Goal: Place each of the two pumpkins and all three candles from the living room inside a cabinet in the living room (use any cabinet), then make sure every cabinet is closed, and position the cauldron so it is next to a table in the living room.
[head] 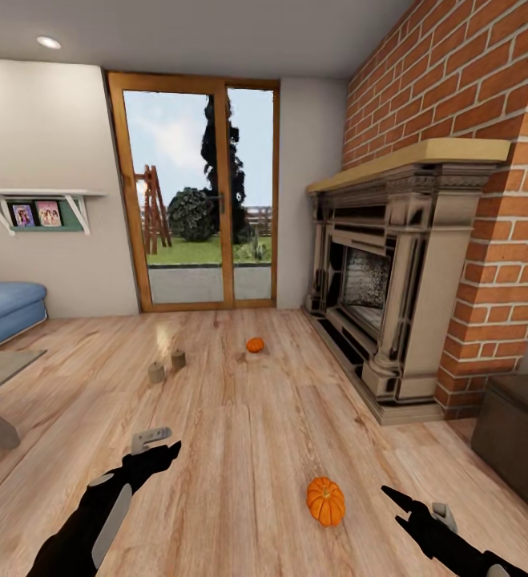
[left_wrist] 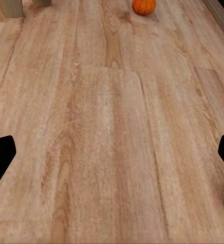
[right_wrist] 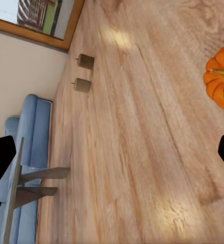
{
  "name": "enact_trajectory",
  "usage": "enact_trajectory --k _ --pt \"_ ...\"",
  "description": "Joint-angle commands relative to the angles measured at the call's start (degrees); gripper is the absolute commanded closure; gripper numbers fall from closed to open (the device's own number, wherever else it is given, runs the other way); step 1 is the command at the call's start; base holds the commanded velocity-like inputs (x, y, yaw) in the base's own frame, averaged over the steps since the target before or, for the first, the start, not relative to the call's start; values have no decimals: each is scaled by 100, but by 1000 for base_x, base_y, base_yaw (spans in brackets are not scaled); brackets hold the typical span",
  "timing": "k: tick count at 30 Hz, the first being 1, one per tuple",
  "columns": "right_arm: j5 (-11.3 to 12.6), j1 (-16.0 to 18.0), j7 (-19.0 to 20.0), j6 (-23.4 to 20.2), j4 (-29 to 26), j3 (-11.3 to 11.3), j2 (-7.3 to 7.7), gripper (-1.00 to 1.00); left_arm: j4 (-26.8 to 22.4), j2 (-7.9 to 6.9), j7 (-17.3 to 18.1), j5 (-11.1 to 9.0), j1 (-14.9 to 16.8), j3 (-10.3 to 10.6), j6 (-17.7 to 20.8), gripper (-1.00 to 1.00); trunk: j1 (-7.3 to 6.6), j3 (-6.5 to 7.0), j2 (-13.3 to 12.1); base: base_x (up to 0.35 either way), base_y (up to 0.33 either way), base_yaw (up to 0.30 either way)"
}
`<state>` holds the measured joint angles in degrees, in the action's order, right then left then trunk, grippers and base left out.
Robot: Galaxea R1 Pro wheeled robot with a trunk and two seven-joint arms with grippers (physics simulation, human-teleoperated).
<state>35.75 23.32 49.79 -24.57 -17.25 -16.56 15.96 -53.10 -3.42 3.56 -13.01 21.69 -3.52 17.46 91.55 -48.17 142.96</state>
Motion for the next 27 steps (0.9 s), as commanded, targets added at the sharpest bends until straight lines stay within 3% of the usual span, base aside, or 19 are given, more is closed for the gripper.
enact_trajectory --k 1,5,11,27 --pt "32 4 5 -47 2 -9 -1 -100 -3 3 19 -37 2 -14 38 -100 -1 -6 3 0 0 0" --pt "33 5 -18 -47 -1 -6 -3 -100 -56 32 9 -36 32 -15 84 -100 -1 -6 3 0 0 0" --pt "37 6 -29 -47 -6 -5 2 -100 -178 130 -101 19 51 -10 35 -100 26 -137 35 0 0 0" --pt "27 6 -38 -41 2 -5 -13 -100 -185 157 -122 -18 38 -9 -187 -100 67 -491 56 0 0 0"
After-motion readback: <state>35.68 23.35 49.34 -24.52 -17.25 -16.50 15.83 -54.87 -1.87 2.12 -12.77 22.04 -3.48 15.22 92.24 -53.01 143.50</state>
